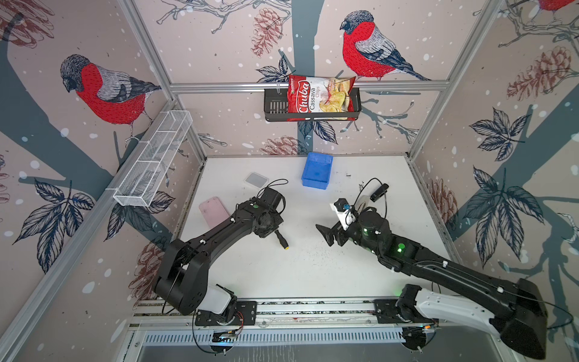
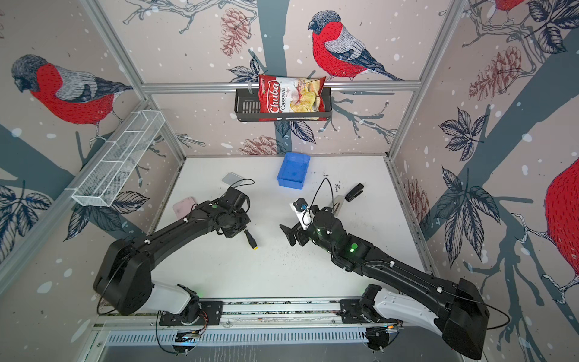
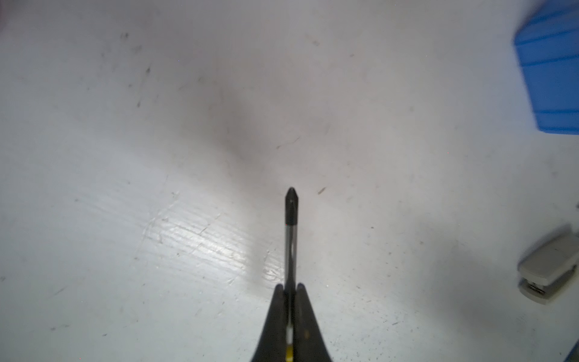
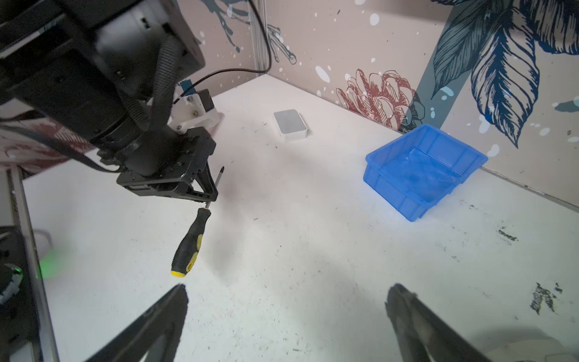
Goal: Put the screwdriver in the bin
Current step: Pick up the screwdriver from the bottom-center of the table, then place the screwdriver into the bin.
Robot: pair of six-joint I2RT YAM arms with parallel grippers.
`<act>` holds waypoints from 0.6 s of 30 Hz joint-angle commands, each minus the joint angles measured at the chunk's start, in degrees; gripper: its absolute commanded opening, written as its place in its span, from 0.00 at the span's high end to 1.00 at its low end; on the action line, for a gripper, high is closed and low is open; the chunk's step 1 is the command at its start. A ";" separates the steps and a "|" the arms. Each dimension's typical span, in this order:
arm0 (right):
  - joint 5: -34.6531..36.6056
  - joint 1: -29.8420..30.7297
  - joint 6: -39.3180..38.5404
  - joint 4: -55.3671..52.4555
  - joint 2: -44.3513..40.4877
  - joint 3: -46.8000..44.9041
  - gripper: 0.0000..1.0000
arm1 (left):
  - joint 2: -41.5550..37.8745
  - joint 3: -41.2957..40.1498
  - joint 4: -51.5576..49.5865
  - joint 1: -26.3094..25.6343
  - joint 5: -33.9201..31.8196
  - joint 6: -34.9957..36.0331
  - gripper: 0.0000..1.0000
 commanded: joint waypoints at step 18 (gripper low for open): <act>-31.45 -14.24 20.10 6.18 5.05 8.99 0.01 | -5.34 -1.80 59.91 0.05 17.18 9.79 1.00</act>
